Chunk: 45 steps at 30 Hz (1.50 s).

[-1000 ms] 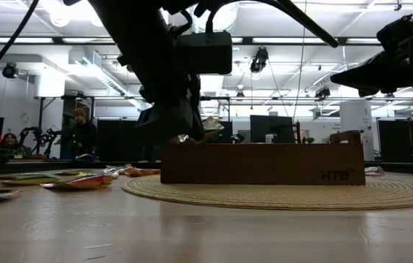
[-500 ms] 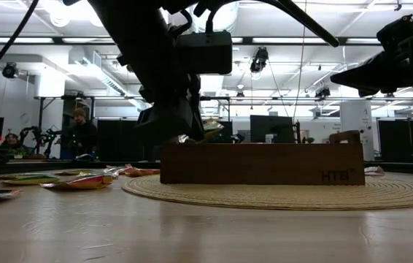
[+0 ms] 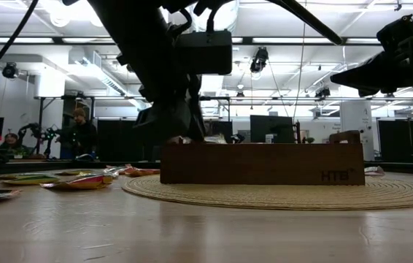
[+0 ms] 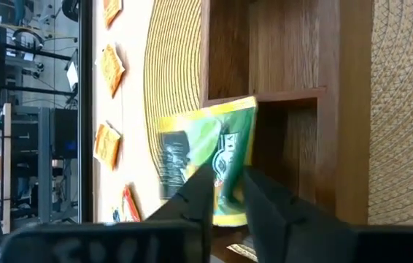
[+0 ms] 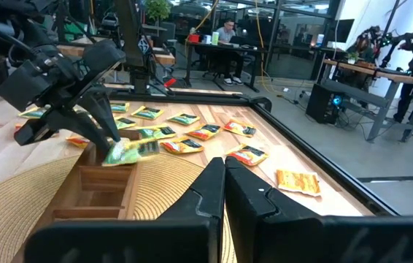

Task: Pick & Place Tea
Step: Put the green tea bag into the left section of the wooden organizer

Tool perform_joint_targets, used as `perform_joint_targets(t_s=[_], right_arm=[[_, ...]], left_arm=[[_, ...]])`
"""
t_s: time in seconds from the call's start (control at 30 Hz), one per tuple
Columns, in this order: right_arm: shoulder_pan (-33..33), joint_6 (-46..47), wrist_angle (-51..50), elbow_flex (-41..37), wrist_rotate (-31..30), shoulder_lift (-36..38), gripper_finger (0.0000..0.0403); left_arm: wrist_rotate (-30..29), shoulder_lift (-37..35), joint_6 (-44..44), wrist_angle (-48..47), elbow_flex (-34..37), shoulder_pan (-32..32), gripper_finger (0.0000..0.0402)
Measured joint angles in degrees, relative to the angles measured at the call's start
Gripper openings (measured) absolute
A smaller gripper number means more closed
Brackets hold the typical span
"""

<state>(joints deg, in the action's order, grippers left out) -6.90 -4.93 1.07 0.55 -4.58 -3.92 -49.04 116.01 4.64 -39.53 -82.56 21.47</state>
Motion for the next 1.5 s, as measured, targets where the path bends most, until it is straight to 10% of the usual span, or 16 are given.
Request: perform_joint_targets(t_s=[0.27, 0.87, 1.5], right_arm=[[0.0, 0.0, 0.0, 0.0, 0.0, 0.0, 0.0008], [0.0, 0.0, 0.0, 0.0, 0.0, 0.0, 0.0008], [0.0, 0.0, 0.0, 0.0, 0.0, 0.0, 0.0009]], left_arm=[[-1.6, 0.0, 0.3, 0.1, 0.1, 0.0, 0.0139], [-4.6, -1.6, 12.1, -8.2, -7.0, 2.7, 0.0142], [9.3, -9.7, 78.1, -37.7, -5.9, 8.4, 0.0142]])
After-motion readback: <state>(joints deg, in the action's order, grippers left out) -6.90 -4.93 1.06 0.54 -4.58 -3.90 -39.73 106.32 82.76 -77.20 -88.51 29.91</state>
